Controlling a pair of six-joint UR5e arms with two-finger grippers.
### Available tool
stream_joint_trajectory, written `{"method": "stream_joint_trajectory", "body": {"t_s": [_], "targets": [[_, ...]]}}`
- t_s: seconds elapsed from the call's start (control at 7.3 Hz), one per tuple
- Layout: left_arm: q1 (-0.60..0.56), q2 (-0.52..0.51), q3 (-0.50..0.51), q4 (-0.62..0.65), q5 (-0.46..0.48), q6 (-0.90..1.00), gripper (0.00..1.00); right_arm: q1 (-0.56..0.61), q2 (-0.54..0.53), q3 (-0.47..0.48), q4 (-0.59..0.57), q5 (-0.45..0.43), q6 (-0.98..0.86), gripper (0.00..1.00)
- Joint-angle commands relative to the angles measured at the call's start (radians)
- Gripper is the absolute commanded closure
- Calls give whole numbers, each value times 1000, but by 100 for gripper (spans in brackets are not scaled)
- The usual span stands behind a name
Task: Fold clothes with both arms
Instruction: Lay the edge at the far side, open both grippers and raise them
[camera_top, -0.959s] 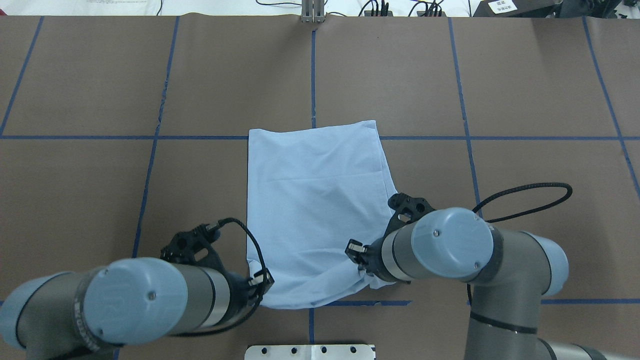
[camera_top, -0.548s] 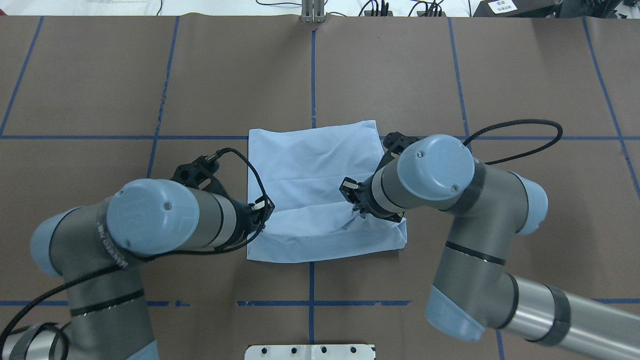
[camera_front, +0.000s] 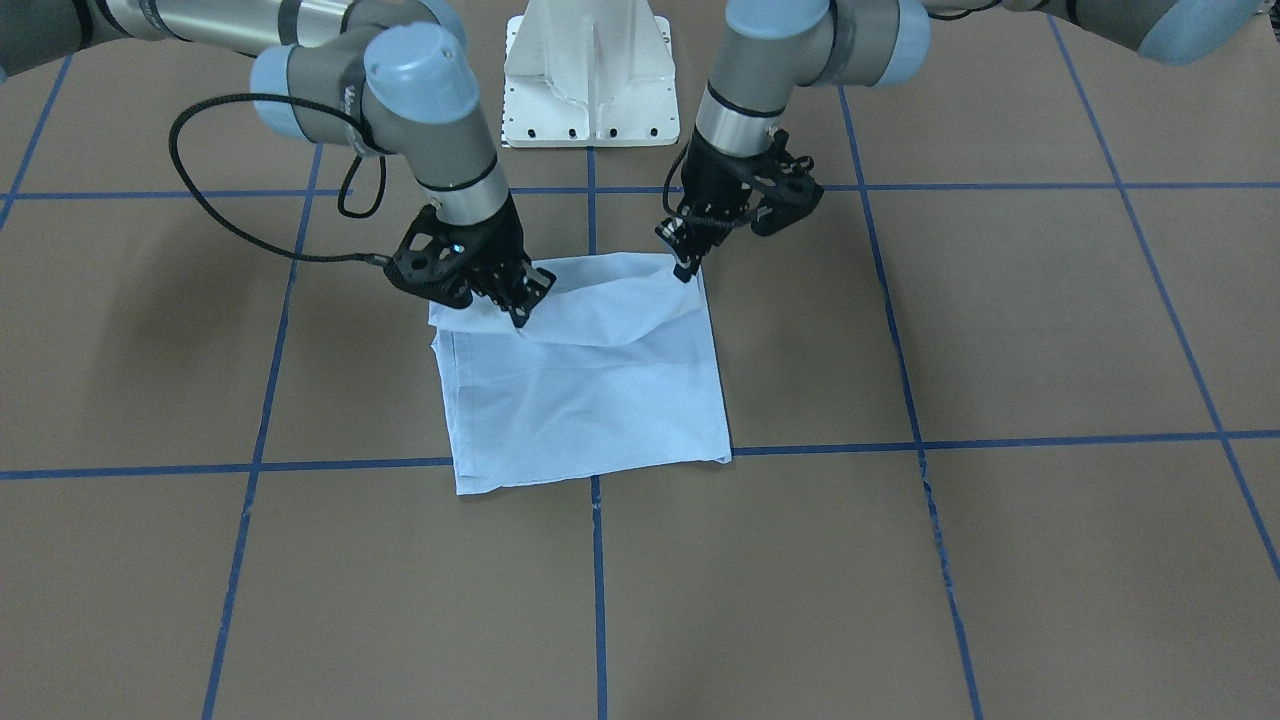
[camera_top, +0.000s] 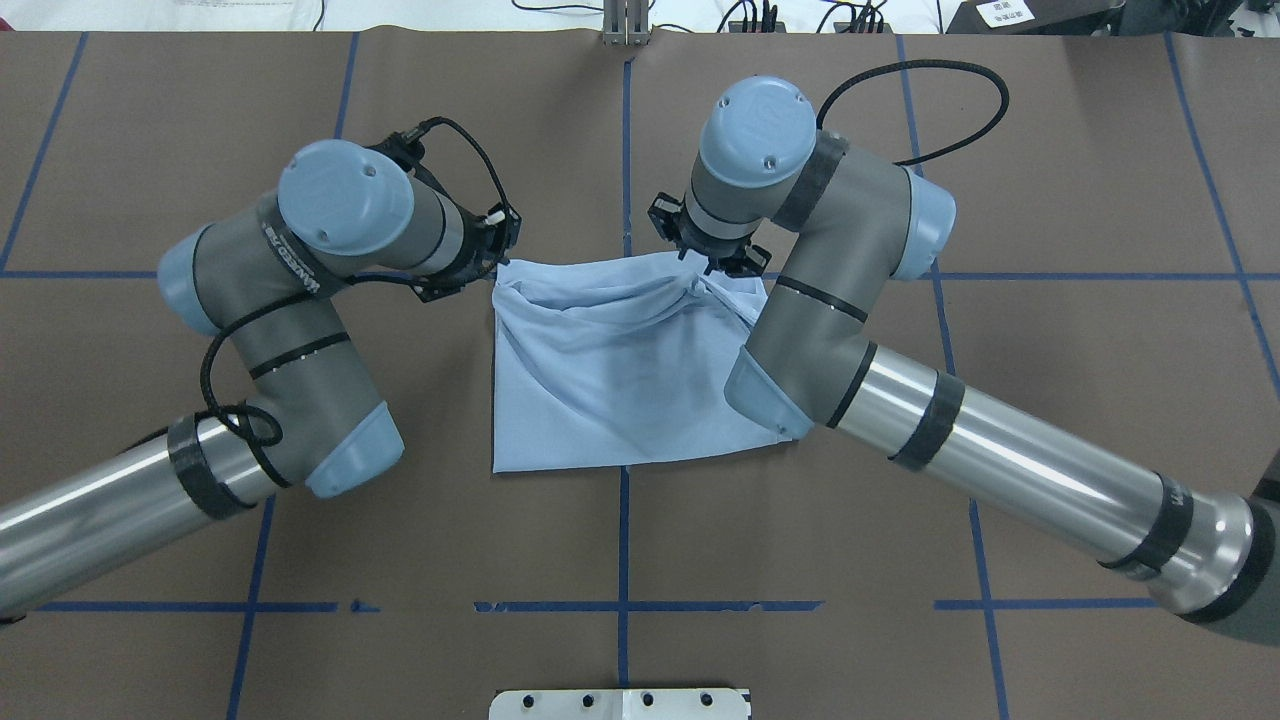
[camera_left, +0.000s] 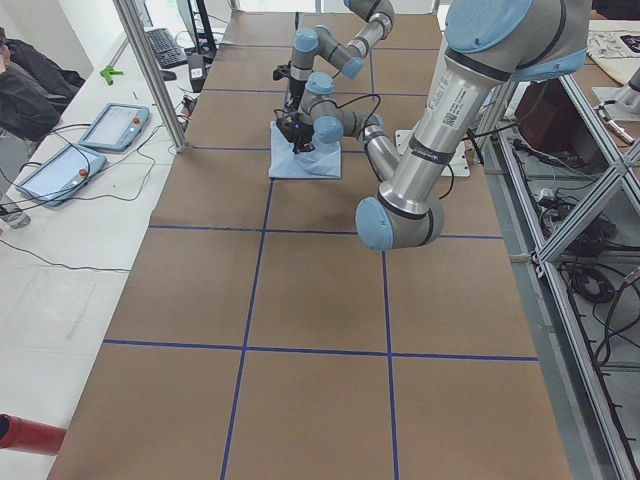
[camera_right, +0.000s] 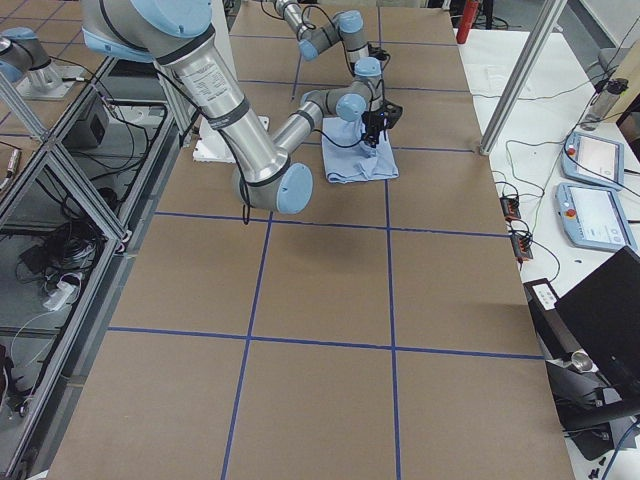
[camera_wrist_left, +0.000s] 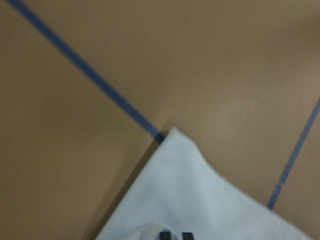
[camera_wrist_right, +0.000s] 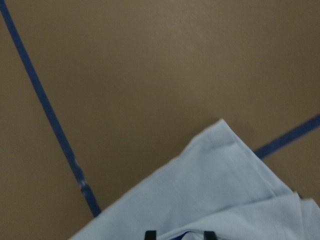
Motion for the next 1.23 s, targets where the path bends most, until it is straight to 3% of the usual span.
{"method": "stream_joint_trajectory", "body": {"t_s": [0.0,0.14,0.27,0.55,0.69,0.96,1.1], "targets": [[-71,-10,55,-49,-46,124,0,73,20,-87,74,54,-107,0],[-86,-10,51,-47,-112,129,0,74,13,-75,68,124,-113,0],[-117,-8,38,-39,-180,149,0,66,-7,-58,61,129,-115,0],[-149,15,3,-35,-214,216,0,-7,-23,26,-131,58,-232,0],[-182,56,-26,-33,-217,318,0,1,-38,116,-250,54,-351,0],[-335,174,-72,-1,-318,650,0,152,-65,252,-478,86,-688,0],[-438,250,-71,2,-358,880,0,249,-151,304,-498,162,-875,0]]}}
